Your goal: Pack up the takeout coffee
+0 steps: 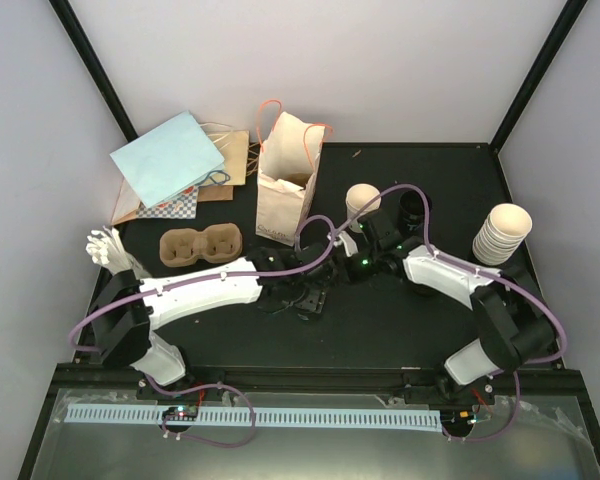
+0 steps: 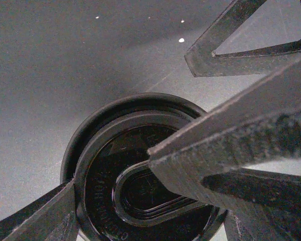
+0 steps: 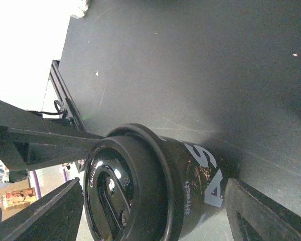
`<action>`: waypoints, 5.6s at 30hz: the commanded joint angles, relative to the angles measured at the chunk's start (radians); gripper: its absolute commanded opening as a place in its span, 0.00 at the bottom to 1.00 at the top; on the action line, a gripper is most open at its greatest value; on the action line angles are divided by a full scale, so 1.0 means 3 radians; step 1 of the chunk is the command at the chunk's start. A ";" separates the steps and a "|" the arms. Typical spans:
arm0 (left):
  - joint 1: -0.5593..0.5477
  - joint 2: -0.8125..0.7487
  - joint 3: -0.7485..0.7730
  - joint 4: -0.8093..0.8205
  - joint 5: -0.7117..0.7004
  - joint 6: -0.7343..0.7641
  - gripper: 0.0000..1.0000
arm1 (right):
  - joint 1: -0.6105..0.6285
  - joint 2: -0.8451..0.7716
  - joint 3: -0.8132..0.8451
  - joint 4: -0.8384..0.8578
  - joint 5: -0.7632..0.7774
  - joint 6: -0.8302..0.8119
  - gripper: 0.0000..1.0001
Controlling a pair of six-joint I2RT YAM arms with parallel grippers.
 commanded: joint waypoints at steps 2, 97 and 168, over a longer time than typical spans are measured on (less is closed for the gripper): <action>-0.0101 0.0337 -0.0093 -0.0098 0.0375 0.0364 0.76 | -0.0015 -0.0256 -0.0101 0.0148 0.0093 0.0006 0.79; 0.1546 -0.0946 -0.1477 0.1975 0.2570 0.0642 0.61 | 0.1614 -0.1065 -0.0121 -0.1159 0.2732 0.0948 0.32; 0.2215 -0.1713 -0.2040 0.1641 0.2525 0.0698 0.60 | 0.1328 -0.0193 0.1239 -0.1718 0.3282 0.0105 0.61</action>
